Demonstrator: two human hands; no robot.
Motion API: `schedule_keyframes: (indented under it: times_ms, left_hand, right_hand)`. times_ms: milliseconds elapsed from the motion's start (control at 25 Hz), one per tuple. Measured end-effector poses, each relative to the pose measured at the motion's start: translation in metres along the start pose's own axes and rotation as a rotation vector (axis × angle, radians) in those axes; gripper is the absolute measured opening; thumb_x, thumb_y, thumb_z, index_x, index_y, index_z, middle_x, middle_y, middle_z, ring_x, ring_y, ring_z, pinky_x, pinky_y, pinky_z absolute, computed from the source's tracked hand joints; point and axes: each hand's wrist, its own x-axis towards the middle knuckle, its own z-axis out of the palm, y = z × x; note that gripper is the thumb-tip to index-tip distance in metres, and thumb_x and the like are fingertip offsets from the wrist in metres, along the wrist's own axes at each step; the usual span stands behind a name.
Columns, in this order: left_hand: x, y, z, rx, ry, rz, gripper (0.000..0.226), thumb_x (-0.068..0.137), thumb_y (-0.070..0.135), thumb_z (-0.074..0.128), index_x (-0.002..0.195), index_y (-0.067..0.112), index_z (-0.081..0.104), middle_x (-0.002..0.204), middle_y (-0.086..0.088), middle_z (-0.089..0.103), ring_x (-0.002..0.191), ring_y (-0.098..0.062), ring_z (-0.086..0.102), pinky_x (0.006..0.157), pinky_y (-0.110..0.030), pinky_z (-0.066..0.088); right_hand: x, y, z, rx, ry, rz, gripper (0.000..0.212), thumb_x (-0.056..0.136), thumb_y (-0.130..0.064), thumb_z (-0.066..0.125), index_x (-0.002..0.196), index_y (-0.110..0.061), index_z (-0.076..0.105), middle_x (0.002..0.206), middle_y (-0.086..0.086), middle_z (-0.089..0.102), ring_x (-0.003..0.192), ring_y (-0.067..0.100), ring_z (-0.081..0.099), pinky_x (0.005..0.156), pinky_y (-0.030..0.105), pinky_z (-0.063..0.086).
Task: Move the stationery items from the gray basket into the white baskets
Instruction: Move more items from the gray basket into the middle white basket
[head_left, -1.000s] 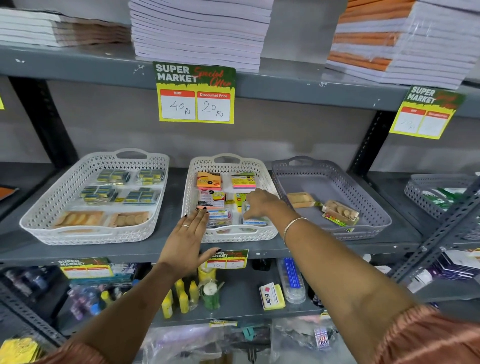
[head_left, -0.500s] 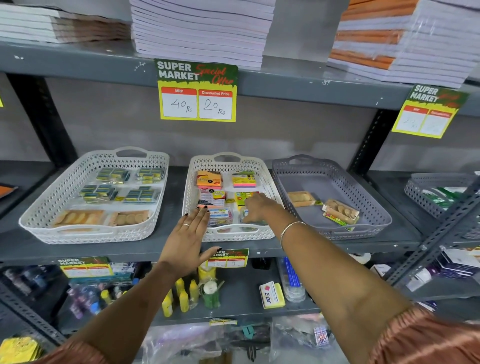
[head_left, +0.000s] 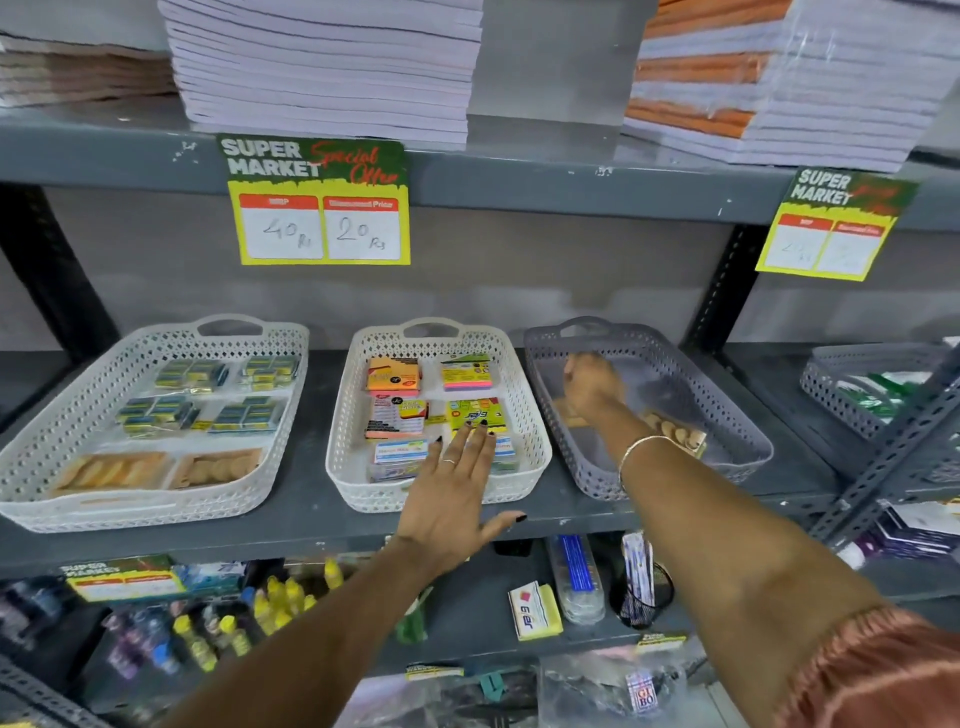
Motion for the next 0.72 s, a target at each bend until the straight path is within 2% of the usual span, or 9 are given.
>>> schedule_keyframes:
  times_ms: [80, 120, 240, 320, 520, 600, 720]
  left_hand:
    - [-0.002, -0.001, 0.005, -0.007, -0.024, -0.031, 0.091, 0.084, 0.069, -0.002, 0.138, 0.005, 0.035, 0.144, -0.011, 0.037, 0.133, -0.027, 0.032, 0.104, -0.048, 0.034]
    - [-0.002, -0.001, 0.007, -0.01, -0.032, -0.035, 0.09, 0.085, 0.068, 0.0, 0.135, 0.005, 0.04, 0.14, -0.011, 0.044, 0.129, -0.027, 0.039, 0.1, -0.048, 0.038]
    - [-0.001, -0.001, 0.007, -0.011, -0.042, -0.028, 0.085, 0.085, 0.067, 0.007, 0.134, 0.006, 0.042, 0.138, -0.01, 0.047, 0.127, -0.026, 0.042, 0.099, -0.047, 0.039]
    - [0.0, -0.001, 0.009, 0.025, -0.01, -0.027, 0.083, 0.083, 0.067, 0.015, 0.134, 0.007, 0.041, 0.138, -0.009, 0.047, 0.127, -0.026, 0.042, 0.1, -0.046, 0.038]
    - [0.002, -0.001, 0.011, 0.067, 0.001, -0.041, 0.082, 0.082, 0.066, 0.019, 0.135, 0.007, 0.041, 0.138, -0.009, 0.048, 0.128, -0.026, 0.041, 0.1, -0.048, 0.037]
    - [0.002, 0.0, 0.011, 0.064, -0.001, -0.043, 0.082, 0.082, 0.066, 0.019, 0.135, 0.007, 0.04, 0.139, -0.008, 0.046, 0.129, -0.026, 0.04, 0.101, -0.047, 0.036]
    - [0.002, -0.001, 0.012, 0.071, 0.011, -0.04, 0.082, 0.083, 0.066, 0.017, 0.137, 0.008, 0.037, 0.142, -0.008, 0.043, 0.131, -0.026, 0.036, 0.103, -0.047, 0.033]
  right_hand:
    - [0.008, 0.02, 0.013, -0.077, -0.105, -0.005, 0.035, 0.091, -0.003, 0.049, 0.125, 0.0, 0.055, 0.129, 0.019, 0.055, 0.12, 0.032, 0.053, 0.096, 0.041, 0.051]
    - [0.014, 0.028, 0.021, -0.118, -0.162, -0.018, 0.041, 0.091, -0.004, 0.051, 0.132, -0.002, 0.047, 0.135, 0.019, 0.049, 0.126, 0.032, 0.046, 0.099, 0.043, 0.048]
    - [0.028, 0.038, 0.044, -0.179, -0.318, -0.044, 0.061, 0.09, -0.005, 0.054, 0.145, -0.009, 0.029, 0.15, 0.014, 0.031, 0.139, 0.033, 0.029, 0.112, 0.048, 0.033]
    - [0.034, 0.04, 0.055, -0.227, -0.39, -0.067, 0.067, 0.09, -0.006, 0.054, 0.149, -0.012, 0.024, 0.155, 0.012, 0.024, 0.143, 0.033, 0.024, 0.117, 0.047, 0.025]
    - [0.045, 0.041, 0.061, -0.332, -0.375, -0.117, 0.043, 0.093, -0.018, 0.049, 0.136, -0.013, 0.045, 0.147, 0.013, 0.041, 0.137, 0.033, 0.03, 0.116, 0.049, 0.023]
    - [0.046, 0.039, 0.055, -0.354, -0.349, -0.103, 0.046, 0.093, -0.026, 0.052, 0.137, -0.014, 0.045, 0.144, 0.012, 0.044, 0.136, 0.031, 0.033, 0.115, 0.046, 0.026]
    - [0.044, 0.042, 0.043, -0.295, -0.277, -0.034, 0.059, 0.084, -0.036, 0.065, 0.135, -0.011, 0.047, 0.137, 0.014, 0.05, 0.128, 0.031, 0.043, 0.105, 0.039, 0.041]
